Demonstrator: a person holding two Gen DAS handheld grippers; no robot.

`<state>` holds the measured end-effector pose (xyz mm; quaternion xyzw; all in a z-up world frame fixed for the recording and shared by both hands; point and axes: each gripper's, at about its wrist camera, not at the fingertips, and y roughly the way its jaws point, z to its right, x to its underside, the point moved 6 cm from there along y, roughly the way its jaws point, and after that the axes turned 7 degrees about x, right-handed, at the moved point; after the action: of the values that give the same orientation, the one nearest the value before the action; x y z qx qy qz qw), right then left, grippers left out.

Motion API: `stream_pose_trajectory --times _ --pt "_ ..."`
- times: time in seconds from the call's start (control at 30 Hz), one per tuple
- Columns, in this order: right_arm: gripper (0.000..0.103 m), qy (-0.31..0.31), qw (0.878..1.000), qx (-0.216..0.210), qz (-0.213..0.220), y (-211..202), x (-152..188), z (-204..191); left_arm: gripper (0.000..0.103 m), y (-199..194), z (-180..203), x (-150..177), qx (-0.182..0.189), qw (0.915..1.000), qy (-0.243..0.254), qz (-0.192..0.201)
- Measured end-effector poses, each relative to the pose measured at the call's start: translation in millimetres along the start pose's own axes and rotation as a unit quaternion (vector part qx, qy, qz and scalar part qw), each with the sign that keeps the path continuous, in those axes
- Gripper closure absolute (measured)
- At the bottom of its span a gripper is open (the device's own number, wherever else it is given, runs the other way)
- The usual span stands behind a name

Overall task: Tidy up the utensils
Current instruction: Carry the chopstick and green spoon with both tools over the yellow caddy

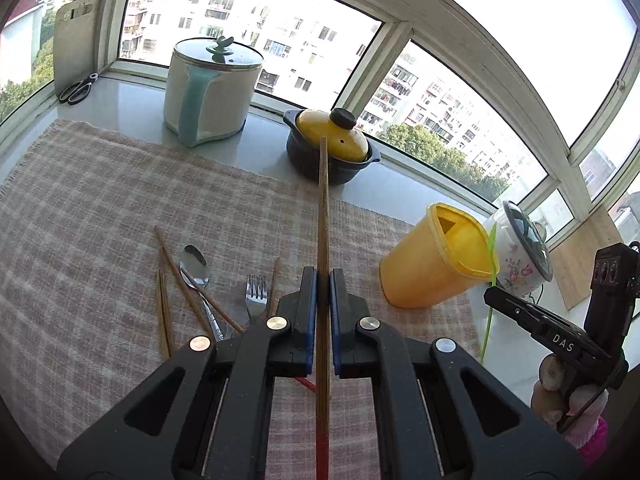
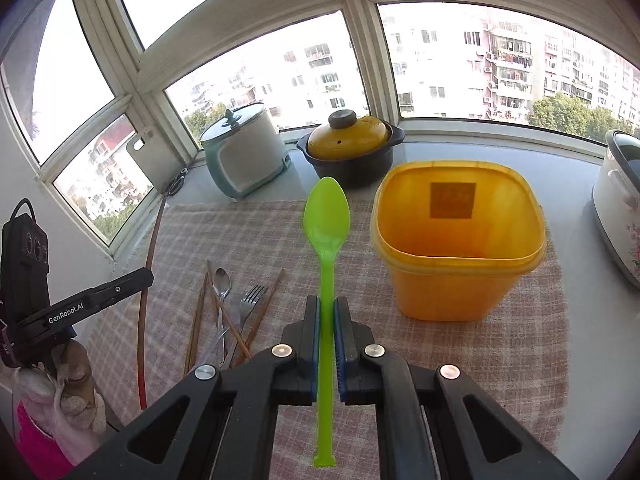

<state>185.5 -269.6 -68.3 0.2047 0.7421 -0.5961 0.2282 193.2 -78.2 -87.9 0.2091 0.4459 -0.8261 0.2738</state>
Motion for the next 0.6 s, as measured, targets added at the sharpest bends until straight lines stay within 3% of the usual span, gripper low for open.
stream_pose_trajectory --times 0.3,0.6 --pt "0.099 0.011 0.999 0.018 0.046 -28.1 -43.9 44.8 0.099 29.0 64.6 -35.1 0.039 0.9986 0.025 0.024" --pt "0.099 0.022 0.996 0.028 0.082 -30.8 -89.5 80.2 0.099 70.1 112.6 -69.8 0.056 0.9966 0.039 0.046"
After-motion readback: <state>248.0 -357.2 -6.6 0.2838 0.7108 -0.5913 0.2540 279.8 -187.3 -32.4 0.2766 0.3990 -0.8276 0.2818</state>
